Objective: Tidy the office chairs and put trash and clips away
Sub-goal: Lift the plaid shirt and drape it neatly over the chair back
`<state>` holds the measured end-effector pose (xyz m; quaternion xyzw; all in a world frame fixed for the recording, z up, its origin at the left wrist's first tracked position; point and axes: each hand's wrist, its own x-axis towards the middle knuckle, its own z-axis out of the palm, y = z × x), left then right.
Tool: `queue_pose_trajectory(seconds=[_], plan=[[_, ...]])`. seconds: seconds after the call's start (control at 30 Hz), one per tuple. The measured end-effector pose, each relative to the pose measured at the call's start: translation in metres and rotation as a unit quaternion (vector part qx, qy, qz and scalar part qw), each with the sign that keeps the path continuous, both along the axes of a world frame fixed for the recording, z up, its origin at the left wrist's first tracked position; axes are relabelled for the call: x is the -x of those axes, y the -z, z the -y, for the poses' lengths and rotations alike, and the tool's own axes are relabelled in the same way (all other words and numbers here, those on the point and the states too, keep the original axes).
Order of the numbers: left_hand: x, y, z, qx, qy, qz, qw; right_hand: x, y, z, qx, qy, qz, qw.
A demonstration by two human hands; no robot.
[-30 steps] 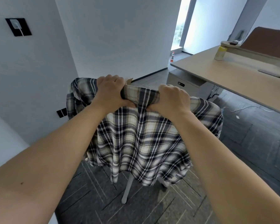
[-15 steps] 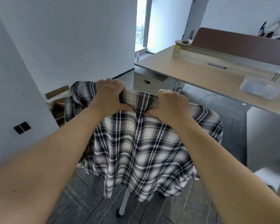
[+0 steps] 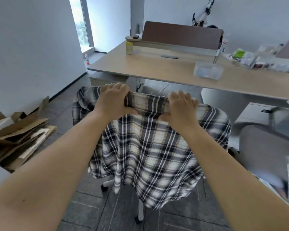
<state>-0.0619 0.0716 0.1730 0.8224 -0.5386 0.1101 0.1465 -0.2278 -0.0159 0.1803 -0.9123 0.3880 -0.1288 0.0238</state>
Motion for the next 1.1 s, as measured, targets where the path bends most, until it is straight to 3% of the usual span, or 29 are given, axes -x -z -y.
queue_pose_trajectory(seconds=[0.43, 1.1], plan=[[-0.014, 0.005, 0.098, 0.045, 0.083, -0.024, 0.995, -0.002, 0.002, 0.087, -0.001, 0.056, 0.027, 0.998], [-0.069, 0.003, 0.305, 0.01, 0.038, -0.037, 0.999, -0.069, 0.007, 0.307, -0.004, 0.025, 0.029, 0.999]])
